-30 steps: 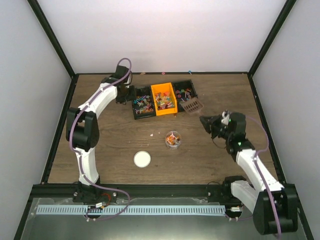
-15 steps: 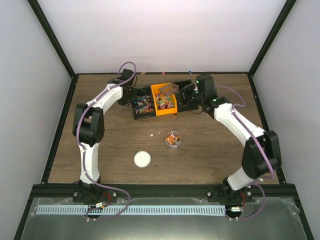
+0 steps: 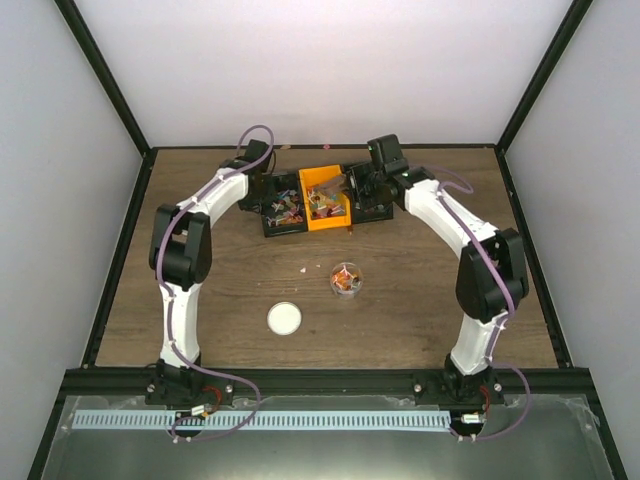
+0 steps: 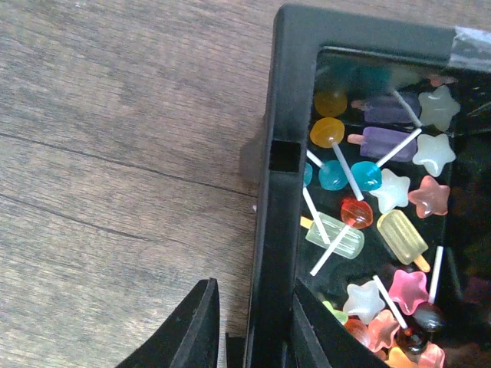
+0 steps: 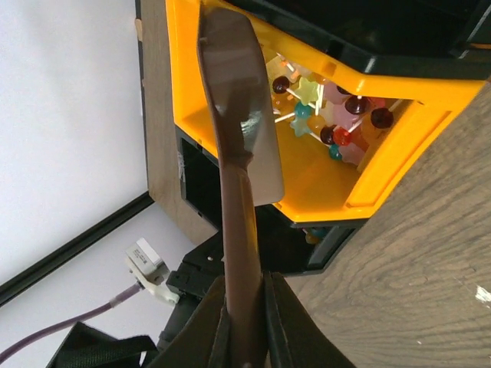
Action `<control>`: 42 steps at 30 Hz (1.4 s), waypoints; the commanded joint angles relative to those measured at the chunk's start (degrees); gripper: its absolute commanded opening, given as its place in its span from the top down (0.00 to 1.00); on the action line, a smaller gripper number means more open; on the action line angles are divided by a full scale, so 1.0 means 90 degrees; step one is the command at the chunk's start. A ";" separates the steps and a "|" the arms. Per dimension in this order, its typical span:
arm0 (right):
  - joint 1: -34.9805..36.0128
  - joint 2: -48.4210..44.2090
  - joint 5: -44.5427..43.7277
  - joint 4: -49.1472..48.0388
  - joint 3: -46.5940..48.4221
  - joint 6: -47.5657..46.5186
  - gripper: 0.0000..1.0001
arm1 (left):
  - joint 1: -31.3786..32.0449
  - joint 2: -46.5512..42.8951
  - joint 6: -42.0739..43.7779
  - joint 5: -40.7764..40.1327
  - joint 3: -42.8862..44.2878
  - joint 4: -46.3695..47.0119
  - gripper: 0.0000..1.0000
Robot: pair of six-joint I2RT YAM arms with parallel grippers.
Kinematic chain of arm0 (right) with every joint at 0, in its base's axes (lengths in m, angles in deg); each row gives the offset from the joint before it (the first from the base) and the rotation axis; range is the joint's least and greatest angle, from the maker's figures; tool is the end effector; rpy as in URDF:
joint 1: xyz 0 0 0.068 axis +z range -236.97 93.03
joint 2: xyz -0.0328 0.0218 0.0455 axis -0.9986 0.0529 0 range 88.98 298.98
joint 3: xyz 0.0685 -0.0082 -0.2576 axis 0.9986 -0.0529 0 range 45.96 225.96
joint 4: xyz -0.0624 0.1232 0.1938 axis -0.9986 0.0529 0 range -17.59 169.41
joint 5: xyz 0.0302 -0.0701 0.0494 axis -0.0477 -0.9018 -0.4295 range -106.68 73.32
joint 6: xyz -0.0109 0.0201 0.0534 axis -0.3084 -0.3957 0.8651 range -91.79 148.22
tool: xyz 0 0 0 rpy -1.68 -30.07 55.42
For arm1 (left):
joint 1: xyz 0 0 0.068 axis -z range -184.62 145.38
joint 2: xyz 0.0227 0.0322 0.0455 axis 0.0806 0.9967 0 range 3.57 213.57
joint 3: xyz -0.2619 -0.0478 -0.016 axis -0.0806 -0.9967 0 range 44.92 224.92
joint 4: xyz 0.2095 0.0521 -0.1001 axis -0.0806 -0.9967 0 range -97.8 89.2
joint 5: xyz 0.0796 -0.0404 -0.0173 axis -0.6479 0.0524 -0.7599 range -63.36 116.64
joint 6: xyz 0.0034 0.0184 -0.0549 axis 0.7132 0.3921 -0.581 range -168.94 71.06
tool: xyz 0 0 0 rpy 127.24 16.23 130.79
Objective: Pack the candies
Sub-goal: Scoop the fake candies from the storage box.
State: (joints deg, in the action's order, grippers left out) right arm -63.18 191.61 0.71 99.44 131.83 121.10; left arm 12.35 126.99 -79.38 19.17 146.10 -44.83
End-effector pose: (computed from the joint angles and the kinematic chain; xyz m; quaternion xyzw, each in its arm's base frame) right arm 0.3483 0.1672 0.2803 0.4668 0.7825 0.4032 0.0853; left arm 0.4172 -0.1216 0.1955 -0.1278 0.9682 -0.0242 0.2136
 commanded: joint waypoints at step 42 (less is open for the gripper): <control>0.0530 0.1983 0.0656 -0.4374 -0.0979 -0.0354 0.99 | 0.0181 0.0062 -0.0502 0.0945 -0.0646 0.0336 0.96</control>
State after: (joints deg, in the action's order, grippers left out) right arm -59.38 208.07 1.65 76.38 130.65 120.42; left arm 12.11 125.32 -86.65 20.35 141.69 -39.39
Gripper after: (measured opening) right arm 0.082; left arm 0.115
